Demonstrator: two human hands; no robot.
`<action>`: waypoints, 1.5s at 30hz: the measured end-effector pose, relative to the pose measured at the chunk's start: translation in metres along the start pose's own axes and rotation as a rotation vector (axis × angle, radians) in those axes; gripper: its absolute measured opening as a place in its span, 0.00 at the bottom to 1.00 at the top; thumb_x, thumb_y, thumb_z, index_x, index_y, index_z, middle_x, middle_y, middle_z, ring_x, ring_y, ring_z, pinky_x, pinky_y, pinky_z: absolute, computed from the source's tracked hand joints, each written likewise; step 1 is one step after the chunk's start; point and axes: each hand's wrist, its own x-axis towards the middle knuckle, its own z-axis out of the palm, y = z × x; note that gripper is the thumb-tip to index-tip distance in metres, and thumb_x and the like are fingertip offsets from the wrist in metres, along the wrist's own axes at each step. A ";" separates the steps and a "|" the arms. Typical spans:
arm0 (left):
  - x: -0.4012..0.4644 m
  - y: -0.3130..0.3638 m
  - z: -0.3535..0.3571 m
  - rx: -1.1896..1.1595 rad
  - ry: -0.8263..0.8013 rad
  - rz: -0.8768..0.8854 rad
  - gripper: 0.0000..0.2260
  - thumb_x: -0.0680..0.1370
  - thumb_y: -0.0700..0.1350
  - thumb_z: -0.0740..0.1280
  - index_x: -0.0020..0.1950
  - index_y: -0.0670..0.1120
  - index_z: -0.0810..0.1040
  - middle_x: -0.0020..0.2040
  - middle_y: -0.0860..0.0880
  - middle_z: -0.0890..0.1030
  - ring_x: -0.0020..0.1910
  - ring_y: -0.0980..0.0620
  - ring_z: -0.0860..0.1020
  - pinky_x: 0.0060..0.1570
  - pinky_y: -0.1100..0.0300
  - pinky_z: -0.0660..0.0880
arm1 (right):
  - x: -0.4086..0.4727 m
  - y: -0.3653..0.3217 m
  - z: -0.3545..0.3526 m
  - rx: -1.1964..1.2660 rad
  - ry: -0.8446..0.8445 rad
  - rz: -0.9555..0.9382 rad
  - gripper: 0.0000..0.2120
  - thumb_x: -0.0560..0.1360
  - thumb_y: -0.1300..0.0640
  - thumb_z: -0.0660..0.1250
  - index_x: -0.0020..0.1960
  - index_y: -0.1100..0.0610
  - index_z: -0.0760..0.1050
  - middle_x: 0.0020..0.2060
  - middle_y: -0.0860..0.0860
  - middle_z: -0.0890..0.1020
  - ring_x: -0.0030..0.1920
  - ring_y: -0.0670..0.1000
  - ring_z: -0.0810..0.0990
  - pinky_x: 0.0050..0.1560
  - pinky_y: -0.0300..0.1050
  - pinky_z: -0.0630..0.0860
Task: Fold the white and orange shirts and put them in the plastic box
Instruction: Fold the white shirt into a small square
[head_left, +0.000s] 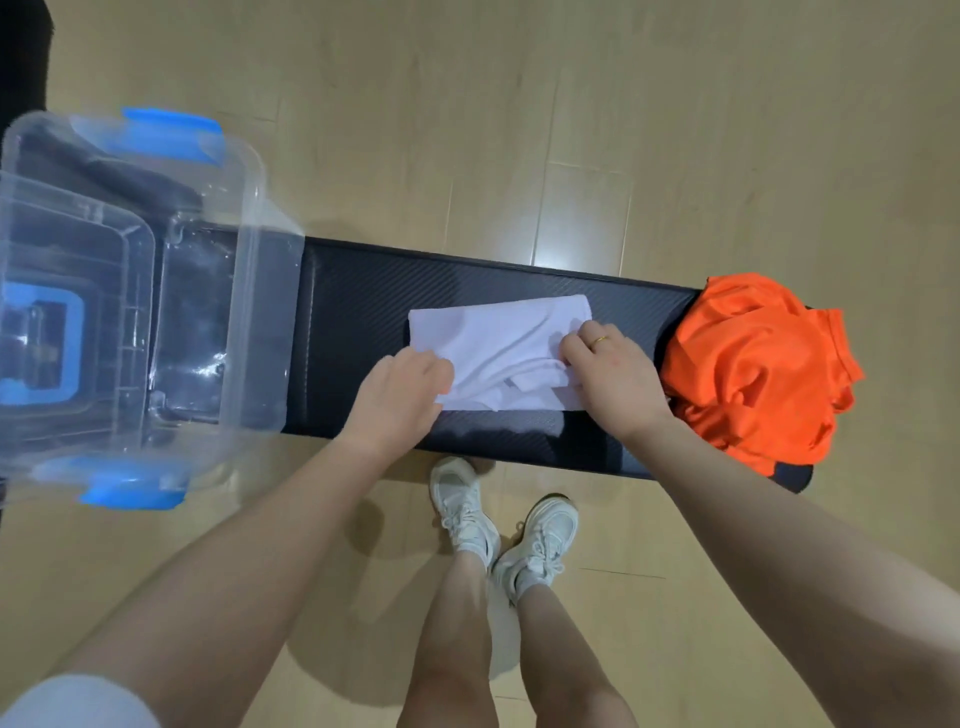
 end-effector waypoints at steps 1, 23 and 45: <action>-0.004 0.003 0.009 0.007 0.022 0.007 0.08 0.65 0.31 0.67 0.37 0.42 0.73 0.34 0.45 0.76 0.31 0.47 0.66 0.32 0.56 0.61 | -0.005 0.001 0.004 -0.025 0.014 -0.026 0.10 0.63 0.61 0.56 0.45 0.56 0.65 0.35 0.57 0.76 0.32 0.57 0.76 0.28 0.43 0.69; 0.036 0.013 0.060 0.367 0.068 -0.021 0.36 0.73 0.66 0.44 0.71 0.42 0.61 0.70 0.46 0.71 0.70 0.51 0.67 0.69 0.56 0.59 | 0.043 -0.054 0.045 0.126 0.321 -0.045 0.20 0.72 0.60 0.63 0.63 0.61 0.69 0.67 0.62 0.69 0.66 0.62 0.68 0.67 0.53 0.65; 0.027 0.002 0.041 -0.007 0.173 -0.205 0.33 0.74 0.60 0.46 0.71 0.41 0.65 0.68 0.41 0.71 0.67 0.42 0.70 0.68 0.48 0.61 | -0.027 0.011 0.036 0.407 0.061 0.615 0.31 0.75 0.44 0.62 0.71 0.61 0.61 0.73 0.59 0.61 0.72 0.59 0.59 0.71 0.53 0.58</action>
